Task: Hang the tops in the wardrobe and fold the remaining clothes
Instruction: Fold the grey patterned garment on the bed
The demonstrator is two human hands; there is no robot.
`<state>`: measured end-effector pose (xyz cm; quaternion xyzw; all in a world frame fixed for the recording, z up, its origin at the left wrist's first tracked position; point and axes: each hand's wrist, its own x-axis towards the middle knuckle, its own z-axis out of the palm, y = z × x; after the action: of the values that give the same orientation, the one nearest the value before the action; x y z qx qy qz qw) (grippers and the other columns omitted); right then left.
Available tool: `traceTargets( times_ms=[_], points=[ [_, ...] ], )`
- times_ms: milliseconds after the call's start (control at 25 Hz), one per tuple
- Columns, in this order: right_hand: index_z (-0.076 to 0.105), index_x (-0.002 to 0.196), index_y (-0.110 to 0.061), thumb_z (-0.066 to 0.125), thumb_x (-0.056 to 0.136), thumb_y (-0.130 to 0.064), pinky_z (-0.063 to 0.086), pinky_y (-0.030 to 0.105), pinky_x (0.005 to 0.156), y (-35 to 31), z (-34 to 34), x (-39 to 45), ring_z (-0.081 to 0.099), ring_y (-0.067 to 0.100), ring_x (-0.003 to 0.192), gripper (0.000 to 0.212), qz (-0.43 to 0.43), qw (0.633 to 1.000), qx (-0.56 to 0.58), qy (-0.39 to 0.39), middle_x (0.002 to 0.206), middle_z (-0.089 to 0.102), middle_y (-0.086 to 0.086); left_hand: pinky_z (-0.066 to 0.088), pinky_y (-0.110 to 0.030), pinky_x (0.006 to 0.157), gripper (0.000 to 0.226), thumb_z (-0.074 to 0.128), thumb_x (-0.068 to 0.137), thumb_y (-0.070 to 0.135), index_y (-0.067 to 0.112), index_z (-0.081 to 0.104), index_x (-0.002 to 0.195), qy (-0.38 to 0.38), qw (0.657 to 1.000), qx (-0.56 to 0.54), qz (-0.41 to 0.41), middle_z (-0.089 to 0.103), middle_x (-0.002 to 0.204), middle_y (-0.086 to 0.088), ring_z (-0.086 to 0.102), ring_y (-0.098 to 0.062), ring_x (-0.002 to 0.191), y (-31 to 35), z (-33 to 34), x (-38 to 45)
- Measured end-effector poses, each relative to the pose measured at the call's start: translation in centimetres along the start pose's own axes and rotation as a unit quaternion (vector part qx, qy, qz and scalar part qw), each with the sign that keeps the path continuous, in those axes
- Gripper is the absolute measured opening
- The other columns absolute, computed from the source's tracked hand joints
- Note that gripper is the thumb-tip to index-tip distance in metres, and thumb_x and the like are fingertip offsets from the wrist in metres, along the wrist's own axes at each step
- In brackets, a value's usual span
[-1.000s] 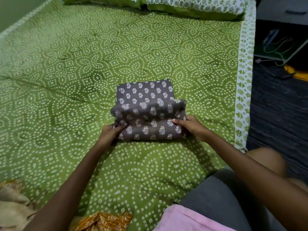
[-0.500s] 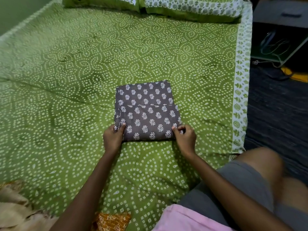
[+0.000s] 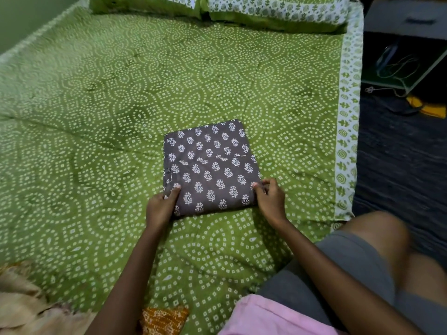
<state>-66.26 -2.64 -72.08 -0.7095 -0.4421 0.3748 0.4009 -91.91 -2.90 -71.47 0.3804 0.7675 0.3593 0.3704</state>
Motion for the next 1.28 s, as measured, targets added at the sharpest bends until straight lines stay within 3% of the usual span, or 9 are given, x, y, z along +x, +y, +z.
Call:
traceTargets(
  times_ms=[200,280,360,480,560,680,840,1040,1280],
  points=[
    [0.057,0.071,-0.003,0.061,0.087,-0.009,0.028,0.025,0.056,0.1,-0.3,-0.7,0.047,0.019,0.064,0.018,-0.041,0.997,-0.061,-0.027,0.064,0.056,0.004,0.047,-0.037,0.066,0.042,0.063,0.081,0.045,0.004,0.069,0.082,0.053,0.996,0.044,0.059,0.071,0.083,-0.017,0.064,-0.027,0.074,-0.3,-0.1,-1.9],
    [0.057,0.075,0.001,0.059,0.089,-0.011,0.025,0.028,0.058,-0.2,-0.7,-0.3,0.050,0.021,0.070,0.017,-0.010,0.992,-0.100,-0.075,0.068,0.057,0.010,0.040,-0.035,0.064,0.034,0.066,0.085,0.034,0.001,0.067,0.080,0.048,0.994,0.086,0.040,0.068,0.083,-0.022,0.064,-0.033,0.078,-0.6,-0.2,-2.0],
    [0.062,0.088,0.000,0.058,0.089,-0.015,0.029,0.027,0.062,-1.2,-1.1,0.3,0.056,0.025,0.081,0.015,0.018,0.982,-0.153,-0.108,0.086,0.065,0.016,0.043,-0.036,0.073,0.031,0.068,0.085,0.027,0.000,0.063,0.098,0.080,0.990,0.114,0.035,0.066,0.099,-0.023,0.062,-0.035,0.092,0.5,-0.4,-2.0],
    [0.053,0.115,0.000,0.053,0.090,-0.016,0.040,0.034,0.084,-3.7,-0.9,0.6,0.051,0.031,0.106,0.029,-0.116,0.956,-0.270,0.008,0.116,0.056,0.019,0.044,-0.039,0.090,0.038,0.060,0.086,0.013,-0.001,0.051,0.121,0.172,0.932,0.200,0.250,0.053,0.126,-0.019,0.054,-0.033,0.112,2.7,0.1,-2.1],
    [0.048,0.124,-0.001,0.046,0.094,-0.016,0.038,0.039,0.095,-4.8,1.3,0.4,0.047,0.031,0.114,0.033,-0.205,0.949,-0.239,-0.034,0.125,0.051,0.018,0.034,-0.032,0.100,0.042,0.049,0.087,0.013,0.004,0.051,0.128,0.097,0.902,0.211,0.364,0.046,0.140,-0.013,0.046,-0.020,0.125,4.2,2.2,-1.9],
    [0.038,0.140,-0.004,0.028,0.098,-0.028,0.013,0.037,0.114,-2.6,5.9,-0.5,0.033,0.025,0.137,0.049,-0.253,0.887,-0.342,-0.181,0.147,0.038,0.013,0.005,-0.029,0.112,0.058,0.021,0.092,0.039,0.020,0.027,0.147,-0.120,0.899,0.280,0.316,0.015,0.157,0.000,0.014,-0.010,0.143,4.4,6.5,-1.6],
    [0.028,0.147,-0.015,0.010,0.087,-0.049,-0.003,0.033,0.115,-0.7,7.2,1.1,0.021,0.018,0.143,0.071,-0.241,0.853,-0.428,-0.173,0.154,0.026,0.003,-0.007,-0.037,0.115,0.076,-0.009,0.082,0.051,0.026,0.015,0.150,-0.085,0.832,0.455,0.304,0.011,0.158,0.003,0.003,-0.019,0.146,1.5,7.4,1.4],
    [0.019,0.149,-0.030,0.014,0.080,-0.073,-0.002,0.035,0.116,-1.5,5.7,6.2,0.005,0.019,0.146,0.081,-0.249,0.843,-0.429,-0.209,0.158,0.014,-0.004,0.003,-0.036,0.117,0.074,0.004,0.086,0.056,0.023,0.027,0.147,-0.083,0.828,0.455,0.317,0.023,0.155,-0.002,0.014,-0.025,0.145,1.0,5.5,4.2],
    [-0.006,0.143,-0.028,-0.018,0.076,-0.073,0.004,0.029,0.115,1.7,-2.2,9.1,0.008,0.012,0.145,0.082,-0.319,0.779,-0.446,-0.304,0.155,0.006,-0.013,0.016,-0.035,0.115,0.058,0.021,0.094,0.042,0.017,0.037,0.143,-0.121,0.826,0.384,0.395,0.038,0.148,-0.004,0.031,-0.026,0.139,-1.1,0.5,5.9]
  ],
)
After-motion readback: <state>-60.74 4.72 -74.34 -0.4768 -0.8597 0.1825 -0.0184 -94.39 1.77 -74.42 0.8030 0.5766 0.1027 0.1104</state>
